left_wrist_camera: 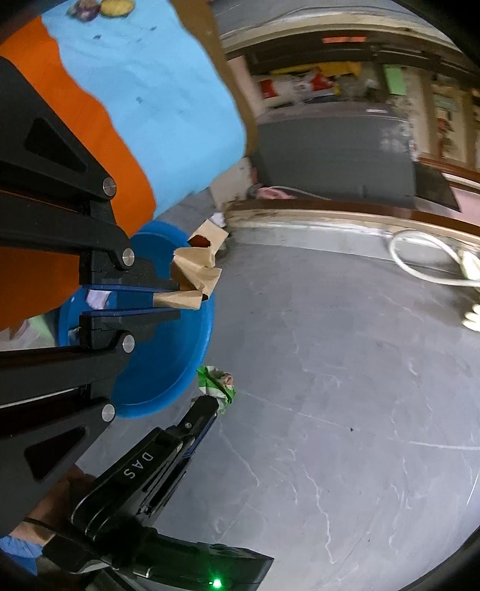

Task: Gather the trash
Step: 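Carry the paper scrap and green wrapper to the blue basin and open both tools, then move both tools back over the garlic bulb and potato piece on the table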

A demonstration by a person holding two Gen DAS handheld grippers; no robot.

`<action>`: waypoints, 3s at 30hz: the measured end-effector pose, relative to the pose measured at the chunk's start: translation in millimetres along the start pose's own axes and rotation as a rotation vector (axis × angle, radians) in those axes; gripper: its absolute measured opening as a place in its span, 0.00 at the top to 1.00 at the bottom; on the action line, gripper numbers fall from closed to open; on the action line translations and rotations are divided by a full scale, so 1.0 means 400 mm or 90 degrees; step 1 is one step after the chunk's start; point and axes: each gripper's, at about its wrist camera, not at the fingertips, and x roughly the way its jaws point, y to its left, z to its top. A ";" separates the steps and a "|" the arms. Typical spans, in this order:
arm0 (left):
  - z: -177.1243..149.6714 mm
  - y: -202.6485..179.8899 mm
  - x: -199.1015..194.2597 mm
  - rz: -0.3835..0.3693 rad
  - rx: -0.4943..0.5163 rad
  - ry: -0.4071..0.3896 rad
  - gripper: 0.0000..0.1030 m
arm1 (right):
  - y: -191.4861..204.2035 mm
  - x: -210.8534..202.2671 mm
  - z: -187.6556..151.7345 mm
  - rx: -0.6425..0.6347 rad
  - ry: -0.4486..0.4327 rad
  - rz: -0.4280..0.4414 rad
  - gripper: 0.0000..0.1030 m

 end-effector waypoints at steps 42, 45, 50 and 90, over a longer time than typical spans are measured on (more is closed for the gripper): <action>-0.016 0.147 -0.200 0.187 -0.084 -0.149 0.03 | 0.048 -0.049 0.017 -0.024 -0.100 0.026 0.00; -0.019 0.161 -0.242 0.212 -0.088 -0.185 0.02 | 0.072 -0.070 0.016 -0.040 -0.131 0.036 0.00; -0.021 0.192 -0.315 0.248 -0.097 -0.240 0.02 | 0.119 -0.097 0.009 -0.075 -0.172 0.053 0.00; -0.224 0.416 -0.599 0.478 -0.115 -0.310 0.02 | 0.486 -0.102 -0.102 -0.259 -0.159 0.251 0.00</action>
